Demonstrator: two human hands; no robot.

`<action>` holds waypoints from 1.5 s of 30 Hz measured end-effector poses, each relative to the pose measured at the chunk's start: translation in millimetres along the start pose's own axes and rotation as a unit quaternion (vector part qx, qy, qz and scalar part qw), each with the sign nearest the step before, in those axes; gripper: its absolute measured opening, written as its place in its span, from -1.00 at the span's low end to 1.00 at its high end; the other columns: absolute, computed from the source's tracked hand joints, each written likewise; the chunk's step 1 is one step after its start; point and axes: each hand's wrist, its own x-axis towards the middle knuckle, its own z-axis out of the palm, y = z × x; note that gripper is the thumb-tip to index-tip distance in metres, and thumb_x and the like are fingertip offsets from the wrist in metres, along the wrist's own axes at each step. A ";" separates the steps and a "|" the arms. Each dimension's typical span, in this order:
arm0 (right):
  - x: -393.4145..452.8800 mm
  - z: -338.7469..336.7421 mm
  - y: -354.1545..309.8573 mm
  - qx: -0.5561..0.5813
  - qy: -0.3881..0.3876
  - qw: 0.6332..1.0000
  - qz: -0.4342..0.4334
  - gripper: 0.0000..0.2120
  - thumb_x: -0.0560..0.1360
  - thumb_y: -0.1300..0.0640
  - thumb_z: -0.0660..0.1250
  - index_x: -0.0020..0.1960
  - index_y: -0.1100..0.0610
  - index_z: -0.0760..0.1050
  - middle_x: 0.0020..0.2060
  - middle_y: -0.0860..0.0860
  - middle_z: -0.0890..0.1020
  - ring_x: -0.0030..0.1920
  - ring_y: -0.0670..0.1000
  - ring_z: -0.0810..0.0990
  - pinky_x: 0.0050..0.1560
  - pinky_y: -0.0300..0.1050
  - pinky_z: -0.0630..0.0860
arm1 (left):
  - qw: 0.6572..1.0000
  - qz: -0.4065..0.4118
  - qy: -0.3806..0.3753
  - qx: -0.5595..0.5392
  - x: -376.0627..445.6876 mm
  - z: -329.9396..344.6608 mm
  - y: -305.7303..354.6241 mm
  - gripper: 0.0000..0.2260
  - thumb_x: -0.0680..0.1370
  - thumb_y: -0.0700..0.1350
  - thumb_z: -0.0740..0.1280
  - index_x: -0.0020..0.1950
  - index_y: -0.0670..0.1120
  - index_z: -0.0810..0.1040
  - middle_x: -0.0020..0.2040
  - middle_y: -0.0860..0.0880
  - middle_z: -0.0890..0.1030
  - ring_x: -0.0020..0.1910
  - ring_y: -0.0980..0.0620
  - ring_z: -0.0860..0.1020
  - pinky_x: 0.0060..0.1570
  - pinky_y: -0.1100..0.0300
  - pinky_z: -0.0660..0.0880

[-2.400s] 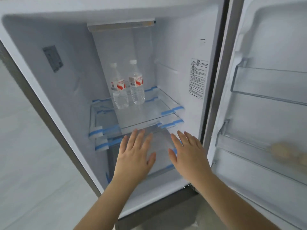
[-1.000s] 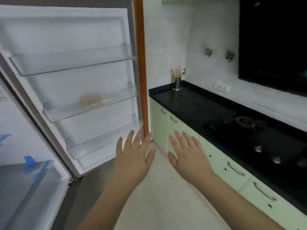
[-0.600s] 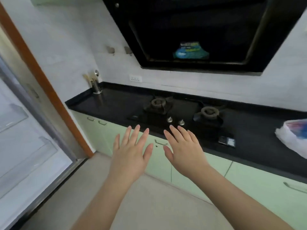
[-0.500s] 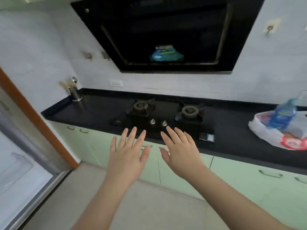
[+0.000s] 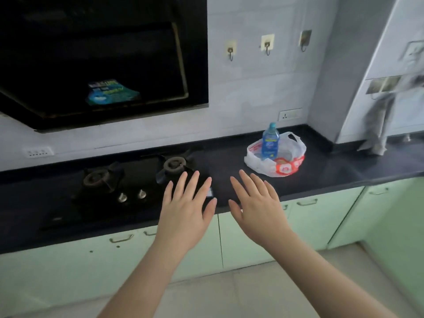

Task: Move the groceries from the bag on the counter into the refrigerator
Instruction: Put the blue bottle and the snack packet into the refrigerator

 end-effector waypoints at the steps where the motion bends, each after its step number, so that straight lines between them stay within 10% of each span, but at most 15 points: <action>1: -0.1 -0.6 6.7 -0.006 0.003 1.000 0.014 -0.46 0.55 -0.12 0.06 0.42 0.11 0.42 0.40 0.12 0.45 0.38 0.20 0.43 0.33 0.20 0.40 | 1.000 0.018 0.004 -0.006 7.6 2.0 3.8 -0.49 0.62 0.20 -0.06 0.50 0.05 0.33 0.51 -0.06 0.33 0.51 -0.13 0.21 0.44 -0.19 0.17; 22: -2.4 -8.9 96.6 -0.106 -0.011 0.977 0.187 -0.43 0.53 -0.16 0.02 0.43 0.09 0.40 0.40 0.08 0.46 0.37 0.19 0.44 0.35 0.17 0.41 | 0.983 0.173 -0.013 -0.060 111.5 55.5 74.1 -0.46 0.61 0.21 -0.08 0.49 0.02 0.33 0.50 -0.09 0.34 0.51 -0.16 0.23 0.43 -0.18 0.18; 45: 72.0 26.6 289.9 -0.059 -0.089 0.981 0.163 -0.39 0.55 -0.20 -0.07 0.49 0.05 0.32 0.43 0.07 0.43 0.42 0.19 0.38 0.39 0.18 0.33 | 0.983 0.163 -0.089 0.012 244.3 123.8 201.8 -0.41 0.58 0.24 -0.20 0.56 0.06 0.16 0.57 -0.05 0.20 0.55 -0.10 0.08 0.47 -0.09 0.05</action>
